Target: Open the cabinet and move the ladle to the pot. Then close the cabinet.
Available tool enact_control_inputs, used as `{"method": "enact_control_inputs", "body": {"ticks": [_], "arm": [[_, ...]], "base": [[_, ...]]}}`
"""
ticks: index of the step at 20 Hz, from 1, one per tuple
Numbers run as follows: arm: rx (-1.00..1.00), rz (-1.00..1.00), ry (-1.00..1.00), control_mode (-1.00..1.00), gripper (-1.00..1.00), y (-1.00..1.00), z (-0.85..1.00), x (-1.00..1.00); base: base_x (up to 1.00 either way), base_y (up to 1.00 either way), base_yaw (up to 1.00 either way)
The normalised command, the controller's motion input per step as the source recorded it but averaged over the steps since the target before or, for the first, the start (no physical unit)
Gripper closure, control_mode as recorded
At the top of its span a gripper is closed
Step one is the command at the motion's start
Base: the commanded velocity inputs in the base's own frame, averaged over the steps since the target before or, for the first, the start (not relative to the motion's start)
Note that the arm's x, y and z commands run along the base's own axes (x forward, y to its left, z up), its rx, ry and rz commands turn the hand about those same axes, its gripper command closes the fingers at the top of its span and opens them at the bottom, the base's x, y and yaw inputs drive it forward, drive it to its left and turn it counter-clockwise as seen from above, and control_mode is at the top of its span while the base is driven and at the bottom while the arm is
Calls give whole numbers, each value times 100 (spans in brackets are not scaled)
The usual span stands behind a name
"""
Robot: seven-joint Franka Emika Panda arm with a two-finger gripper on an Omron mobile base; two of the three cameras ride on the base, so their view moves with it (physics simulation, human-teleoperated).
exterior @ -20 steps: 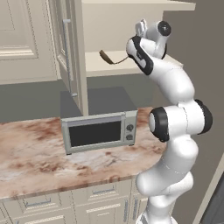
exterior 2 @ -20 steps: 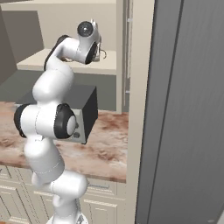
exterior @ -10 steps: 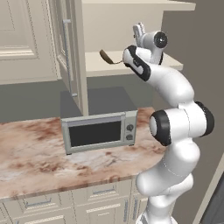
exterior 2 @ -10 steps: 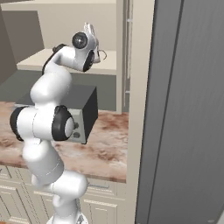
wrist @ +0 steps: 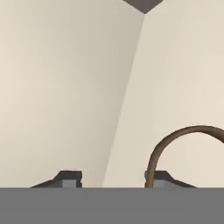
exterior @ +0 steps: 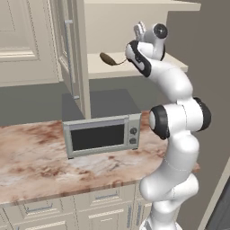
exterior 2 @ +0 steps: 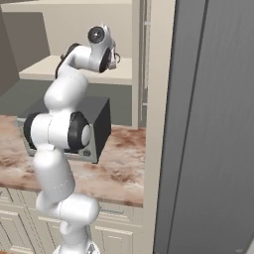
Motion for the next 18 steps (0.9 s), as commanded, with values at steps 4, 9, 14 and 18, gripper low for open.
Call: {"method": "enact_control_inputs", "body": {"ticks": [4,9,14,18], "arm": [[2,0,30,-100,100,0,-13,20],[0,0,14,-100,100,0,-3,5],[0,0,0,-100,100,-6,0,-30],[0,0,-2,-100,100,-25,0,-70]], "base": [[0,0,0],[0,0,0],[0,0,0],[0,0,0]]}}
